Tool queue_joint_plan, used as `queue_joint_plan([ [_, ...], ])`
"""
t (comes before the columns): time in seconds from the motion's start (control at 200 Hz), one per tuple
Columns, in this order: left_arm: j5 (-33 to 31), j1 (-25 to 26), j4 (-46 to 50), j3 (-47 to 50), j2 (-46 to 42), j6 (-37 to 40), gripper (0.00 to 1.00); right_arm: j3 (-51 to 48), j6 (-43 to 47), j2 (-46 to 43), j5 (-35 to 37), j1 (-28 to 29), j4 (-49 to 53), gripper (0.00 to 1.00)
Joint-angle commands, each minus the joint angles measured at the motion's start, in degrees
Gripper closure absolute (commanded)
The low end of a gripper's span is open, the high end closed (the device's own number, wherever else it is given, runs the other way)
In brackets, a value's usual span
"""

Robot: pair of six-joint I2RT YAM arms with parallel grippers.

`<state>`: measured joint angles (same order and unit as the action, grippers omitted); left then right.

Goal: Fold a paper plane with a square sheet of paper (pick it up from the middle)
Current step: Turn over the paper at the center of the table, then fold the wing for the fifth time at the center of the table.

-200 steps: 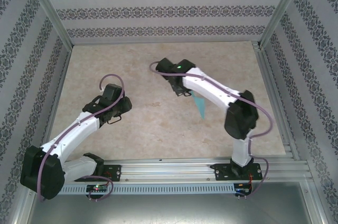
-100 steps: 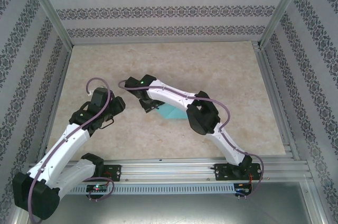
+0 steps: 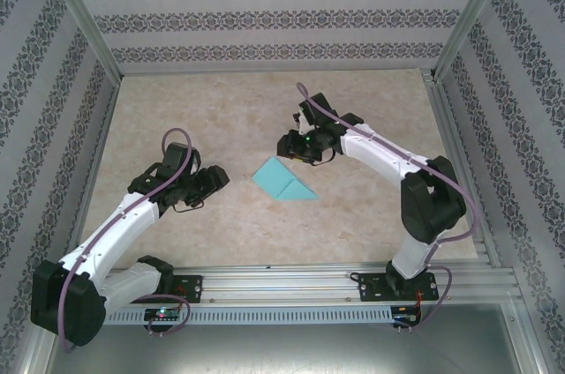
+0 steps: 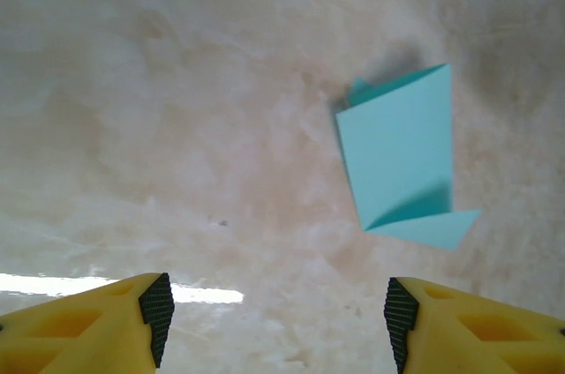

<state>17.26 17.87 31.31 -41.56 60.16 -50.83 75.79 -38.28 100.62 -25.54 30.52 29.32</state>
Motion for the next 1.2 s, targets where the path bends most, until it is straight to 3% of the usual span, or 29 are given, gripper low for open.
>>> queue_joint_plan([
  [0.0,4.7,-0.7,-1.7,-0.7,-0.3,2.4,0.31,0.0,-0.2,4.0,-10.1,0.2,-7.1,0.67],
  [0.195,9.2,-0.7,-1.5,-1.0,1.0,4.8,0.28,4.4,1.9,10.7,-8.2,0.2,-4.3,0.72],
  [0.375,12.5,-0.7,-3.8,-1.6,4.7,5.3,0.26,7.3,3.0,16.8,-11.0,-0.8,-4.8,0.72],
  [0.699,14.1,-0.7,-0.9,-6.4,10.3,9.4,0.25,2.2,-3.6,20.3,-7.6,-2.0,-11.7,0.73],
  [0.894,14.9,-0.7,-1.8,-6.3,11.0,9.2,0.25,-10.1,-20.4,16.1,1.8,-1.1,-22.6,0.72],
  [1.029,15.6,-0.7,-1.8,-6.4,11.5,9.8,0.24,-17.2,-34.0,12.9,6.3,2.8,-33.0,0.73],
  [1.199,17.4,-0.7,-1.4,-6.2,11.6,10.9,0.24,-21.9,-46.8,9.8,14.5,8.7,-39.0,0.72],
])
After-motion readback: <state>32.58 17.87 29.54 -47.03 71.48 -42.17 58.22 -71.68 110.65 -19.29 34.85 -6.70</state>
